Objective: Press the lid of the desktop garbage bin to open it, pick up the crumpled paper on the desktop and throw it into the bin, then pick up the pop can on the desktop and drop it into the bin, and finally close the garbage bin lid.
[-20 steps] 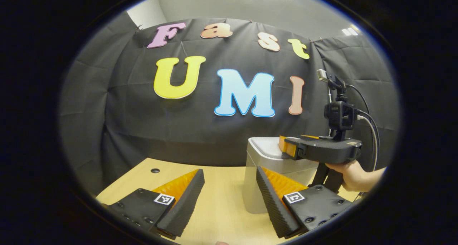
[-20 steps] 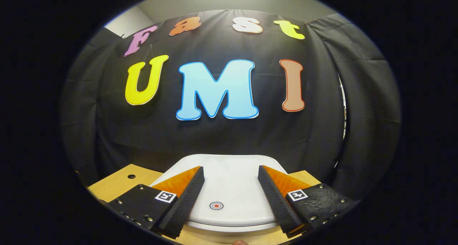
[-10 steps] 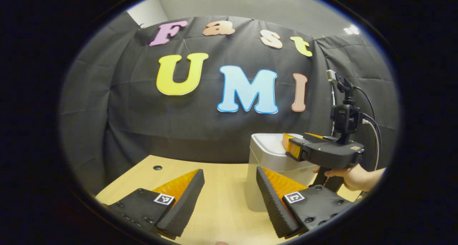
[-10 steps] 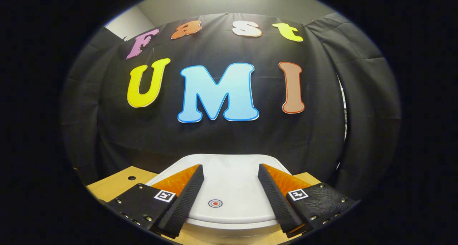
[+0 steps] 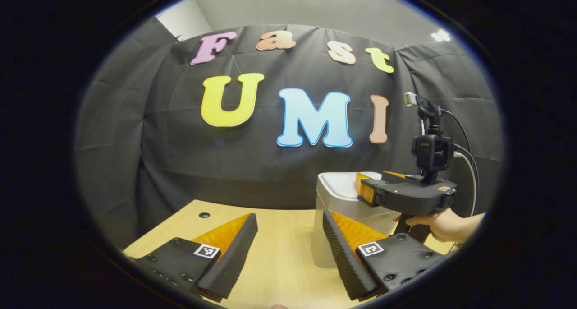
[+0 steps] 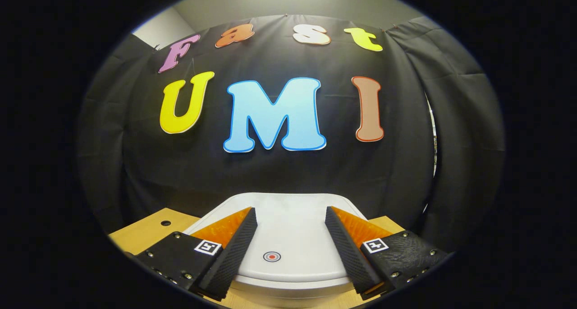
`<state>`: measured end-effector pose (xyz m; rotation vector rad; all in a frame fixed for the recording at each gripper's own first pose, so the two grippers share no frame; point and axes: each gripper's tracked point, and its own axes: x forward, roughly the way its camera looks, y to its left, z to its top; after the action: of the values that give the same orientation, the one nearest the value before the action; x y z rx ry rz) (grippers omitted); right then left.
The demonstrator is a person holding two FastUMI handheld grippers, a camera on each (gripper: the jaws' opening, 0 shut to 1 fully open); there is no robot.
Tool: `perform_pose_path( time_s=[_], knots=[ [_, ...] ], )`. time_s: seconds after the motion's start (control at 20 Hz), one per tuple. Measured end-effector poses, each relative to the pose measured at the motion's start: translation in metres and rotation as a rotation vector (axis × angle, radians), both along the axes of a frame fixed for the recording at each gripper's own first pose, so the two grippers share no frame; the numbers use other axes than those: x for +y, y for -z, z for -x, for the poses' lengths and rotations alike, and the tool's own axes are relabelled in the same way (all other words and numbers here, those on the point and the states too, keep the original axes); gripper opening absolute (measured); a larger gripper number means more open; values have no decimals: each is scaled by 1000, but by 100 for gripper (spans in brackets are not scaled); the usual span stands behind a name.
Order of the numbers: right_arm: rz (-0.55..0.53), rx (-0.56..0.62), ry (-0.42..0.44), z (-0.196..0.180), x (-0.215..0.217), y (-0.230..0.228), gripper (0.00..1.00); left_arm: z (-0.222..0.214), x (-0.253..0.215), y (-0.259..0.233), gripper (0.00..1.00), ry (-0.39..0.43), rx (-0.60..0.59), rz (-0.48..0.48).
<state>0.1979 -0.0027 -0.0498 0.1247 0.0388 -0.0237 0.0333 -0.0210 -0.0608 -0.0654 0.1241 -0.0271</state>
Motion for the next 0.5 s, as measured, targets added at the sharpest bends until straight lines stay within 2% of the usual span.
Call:
perform_pose_path(
  time_s=[0.3,0.5],
  knots=[
    [-14,22,-58,6,-1,-2,98,17,-8,-6,95,-41,1,-12],
    [10,33,-92,32,-4,-3,97,25,-13,-6,95,-71,5,-28]
  ],
)
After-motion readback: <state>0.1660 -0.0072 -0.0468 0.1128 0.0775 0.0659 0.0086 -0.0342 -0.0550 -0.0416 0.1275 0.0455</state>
